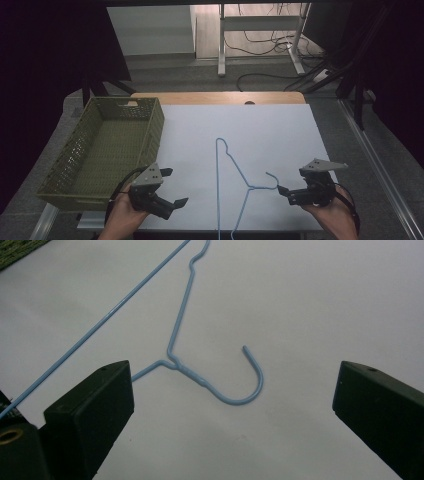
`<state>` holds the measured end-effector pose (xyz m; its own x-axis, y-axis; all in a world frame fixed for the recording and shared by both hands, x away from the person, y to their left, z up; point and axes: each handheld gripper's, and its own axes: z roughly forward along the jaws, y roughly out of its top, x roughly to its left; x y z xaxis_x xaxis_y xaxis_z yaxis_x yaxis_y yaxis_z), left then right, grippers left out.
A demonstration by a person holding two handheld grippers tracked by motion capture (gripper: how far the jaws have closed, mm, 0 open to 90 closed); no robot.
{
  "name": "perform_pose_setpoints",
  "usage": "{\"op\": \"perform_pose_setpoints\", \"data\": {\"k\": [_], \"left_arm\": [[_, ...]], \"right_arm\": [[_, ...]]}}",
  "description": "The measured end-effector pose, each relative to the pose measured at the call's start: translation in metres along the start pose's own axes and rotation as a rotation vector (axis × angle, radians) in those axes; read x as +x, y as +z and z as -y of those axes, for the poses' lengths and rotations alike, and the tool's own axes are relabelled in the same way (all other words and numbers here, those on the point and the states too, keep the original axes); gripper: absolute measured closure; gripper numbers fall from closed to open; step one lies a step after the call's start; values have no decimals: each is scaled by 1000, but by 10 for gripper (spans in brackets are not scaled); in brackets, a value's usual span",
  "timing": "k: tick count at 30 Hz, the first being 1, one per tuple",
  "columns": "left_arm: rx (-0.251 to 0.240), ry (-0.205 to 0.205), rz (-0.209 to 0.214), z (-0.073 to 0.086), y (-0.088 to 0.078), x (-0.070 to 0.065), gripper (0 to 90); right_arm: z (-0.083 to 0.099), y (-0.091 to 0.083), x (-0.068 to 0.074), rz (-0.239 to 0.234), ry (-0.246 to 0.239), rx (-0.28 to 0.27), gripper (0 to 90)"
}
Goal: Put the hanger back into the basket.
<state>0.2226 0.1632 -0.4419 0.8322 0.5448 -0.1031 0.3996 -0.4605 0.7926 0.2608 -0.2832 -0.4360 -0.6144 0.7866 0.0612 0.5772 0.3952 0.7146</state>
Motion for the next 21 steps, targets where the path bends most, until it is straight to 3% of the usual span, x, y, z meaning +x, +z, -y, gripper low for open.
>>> {"op": "perform_pose_setpoints", "data": {"k": [1,7,14,21], "left_arm": [[9,-14,18,-1,6,2,5],[22,-9,25,-4,20,3,8],[40,-6,9,-4,39,10,12],[41,-21,-9,-4,48,18,14]], "right_arm": [[-2,3,-1,-2,-6,1,37],[-7,11,-5,9,-3,-3,61],[-13,29,-10,13,-30,33,146],[-16,41,-13,18,-19,62,195]]}}
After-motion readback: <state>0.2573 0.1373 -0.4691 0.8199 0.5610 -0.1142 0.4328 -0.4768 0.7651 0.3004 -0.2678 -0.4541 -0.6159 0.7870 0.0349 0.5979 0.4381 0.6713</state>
